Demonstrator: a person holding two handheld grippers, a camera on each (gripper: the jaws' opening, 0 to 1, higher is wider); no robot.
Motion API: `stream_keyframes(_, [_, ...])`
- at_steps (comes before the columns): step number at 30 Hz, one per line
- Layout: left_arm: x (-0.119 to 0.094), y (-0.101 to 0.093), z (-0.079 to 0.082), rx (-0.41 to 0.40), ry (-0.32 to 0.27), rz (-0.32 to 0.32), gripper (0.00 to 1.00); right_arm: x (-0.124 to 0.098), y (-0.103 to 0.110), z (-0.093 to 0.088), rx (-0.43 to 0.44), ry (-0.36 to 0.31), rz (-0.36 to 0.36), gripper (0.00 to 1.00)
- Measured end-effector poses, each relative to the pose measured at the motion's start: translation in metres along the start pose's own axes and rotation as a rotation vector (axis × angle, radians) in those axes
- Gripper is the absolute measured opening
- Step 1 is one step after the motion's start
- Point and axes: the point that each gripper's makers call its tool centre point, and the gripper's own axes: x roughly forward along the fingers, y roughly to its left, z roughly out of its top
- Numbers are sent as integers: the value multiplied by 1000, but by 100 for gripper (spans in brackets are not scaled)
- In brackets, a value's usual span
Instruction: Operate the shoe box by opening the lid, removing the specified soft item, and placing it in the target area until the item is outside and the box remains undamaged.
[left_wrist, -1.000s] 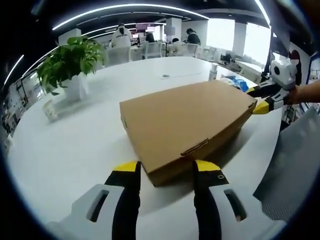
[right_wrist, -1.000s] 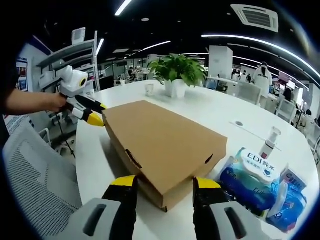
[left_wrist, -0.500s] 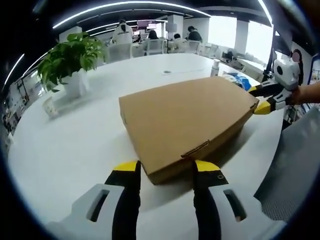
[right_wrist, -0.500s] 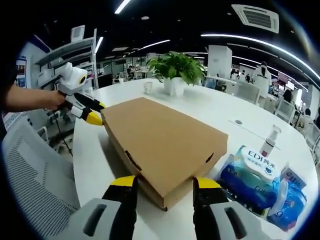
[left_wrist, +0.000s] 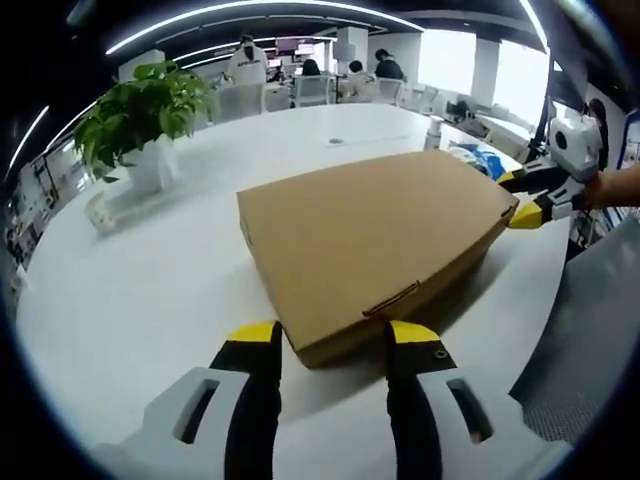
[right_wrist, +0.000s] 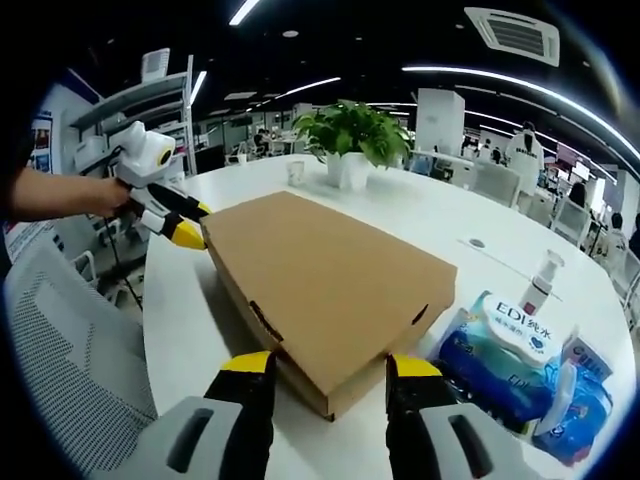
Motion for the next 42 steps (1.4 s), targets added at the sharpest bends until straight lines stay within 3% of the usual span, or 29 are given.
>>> stream_keyframes(42, [61, 39, 56, 0, 41, -12, 39, 52, -69, 31, -9, 62, -18, 41])
